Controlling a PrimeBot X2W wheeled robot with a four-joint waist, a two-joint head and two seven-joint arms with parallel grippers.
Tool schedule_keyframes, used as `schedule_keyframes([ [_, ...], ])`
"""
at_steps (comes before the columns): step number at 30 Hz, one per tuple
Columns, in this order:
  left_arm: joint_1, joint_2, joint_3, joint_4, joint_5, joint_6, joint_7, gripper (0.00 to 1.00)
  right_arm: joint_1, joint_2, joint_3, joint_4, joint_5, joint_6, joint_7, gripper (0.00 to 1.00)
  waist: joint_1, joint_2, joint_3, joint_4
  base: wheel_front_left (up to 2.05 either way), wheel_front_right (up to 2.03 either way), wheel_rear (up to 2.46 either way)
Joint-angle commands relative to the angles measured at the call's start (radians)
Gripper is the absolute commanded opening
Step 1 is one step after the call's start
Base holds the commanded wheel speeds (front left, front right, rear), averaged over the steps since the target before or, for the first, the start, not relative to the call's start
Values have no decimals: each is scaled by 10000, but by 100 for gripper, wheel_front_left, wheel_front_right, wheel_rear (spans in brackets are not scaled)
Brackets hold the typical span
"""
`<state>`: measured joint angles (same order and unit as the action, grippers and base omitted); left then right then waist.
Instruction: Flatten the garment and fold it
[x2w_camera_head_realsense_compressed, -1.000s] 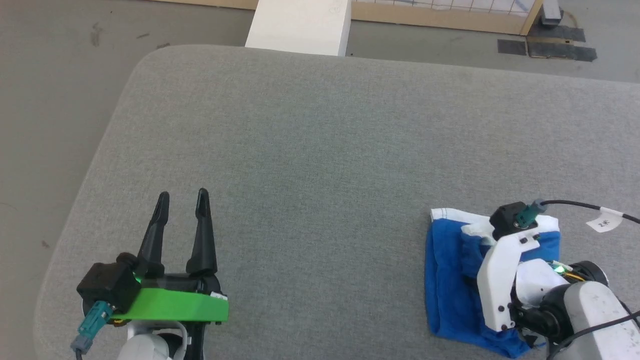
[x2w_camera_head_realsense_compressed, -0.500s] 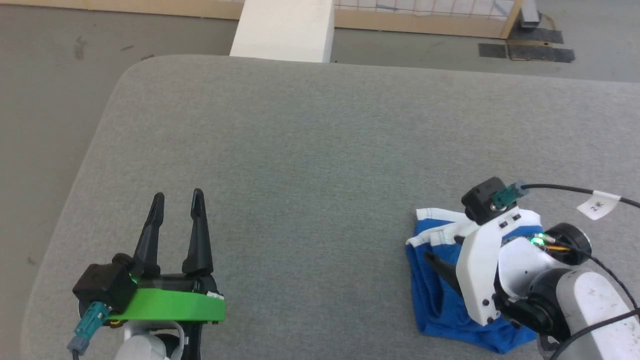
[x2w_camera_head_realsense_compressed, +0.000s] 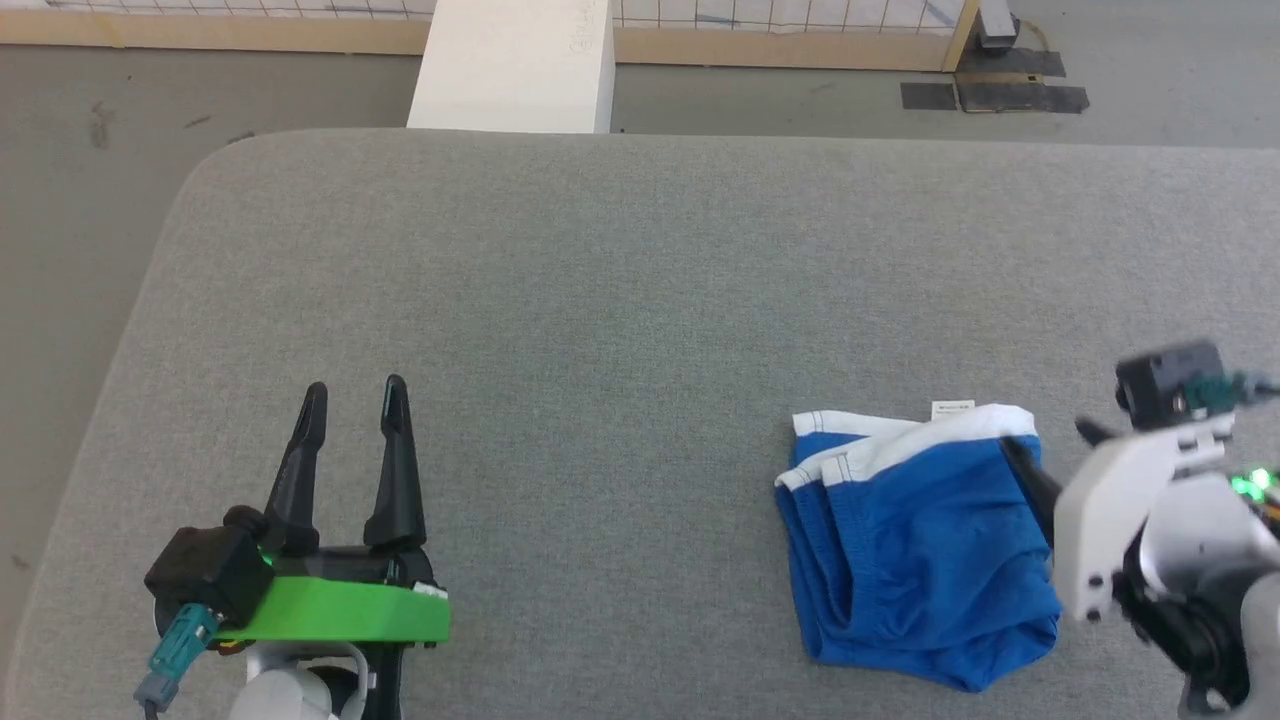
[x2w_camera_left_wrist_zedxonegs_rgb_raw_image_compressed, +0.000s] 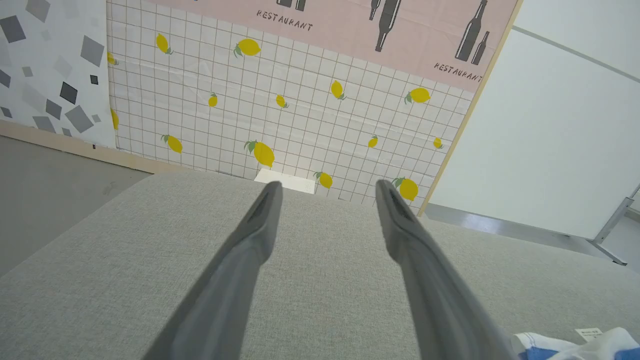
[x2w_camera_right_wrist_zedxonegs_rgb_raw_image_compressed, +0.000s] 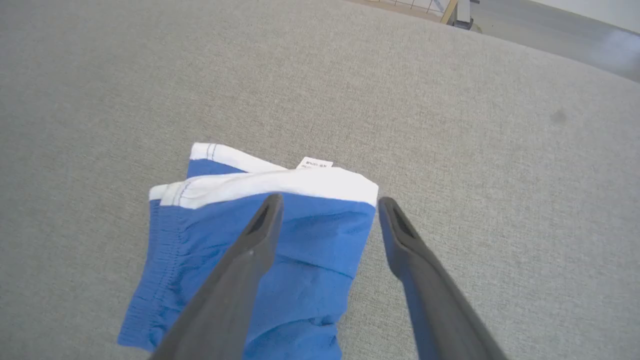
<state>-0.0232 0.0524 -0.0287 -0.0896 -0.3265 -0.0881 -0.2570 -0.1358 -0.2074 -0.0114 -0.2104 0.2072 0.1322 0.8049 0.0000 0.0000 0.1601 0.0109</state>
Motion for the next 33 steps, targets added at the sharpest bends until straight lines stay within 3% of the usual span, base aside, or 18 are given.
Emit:
schedule_keyframes([
  [1,-19,-22,2,-14,129,-43,-47,100,291,135,-124,198,-83,-15,-33,100,0,0,40,-2,0,0,0],
  [8,-21,-22,-7,58,291,-52,-47,100,920,381,-245,1192,-468,-15,229,100,0,0,94,76,0,0,0],
  [19,0,-22,14,69,305,-49,-47,100,825,375,-86,3166,-713,-15,-308,100,0,0,33,199,0,0,0],
  [21,4,-22,32,50,303,-45,-47,100,723,354,-100,3398,-685,-15,-476,9,0,0,38,192,0,0,0],
  [22,7,-22,42,39,303,-44,-47,100,676,342,-75,3477,-663,-15,-564,0,0,0,36,183,0,0,0],
  [28,83,-22,145,-64,376,-42,-47,100,384,-48,382,3719,-497,-15,-943,0,0,0,61,-16,0,0,0],
  [33,163,-22,294,-183,479,-68,-47,100,-74,-855,1324,3578,-32,-15,-946,0,0,0,259,-762,0,0,0],
])
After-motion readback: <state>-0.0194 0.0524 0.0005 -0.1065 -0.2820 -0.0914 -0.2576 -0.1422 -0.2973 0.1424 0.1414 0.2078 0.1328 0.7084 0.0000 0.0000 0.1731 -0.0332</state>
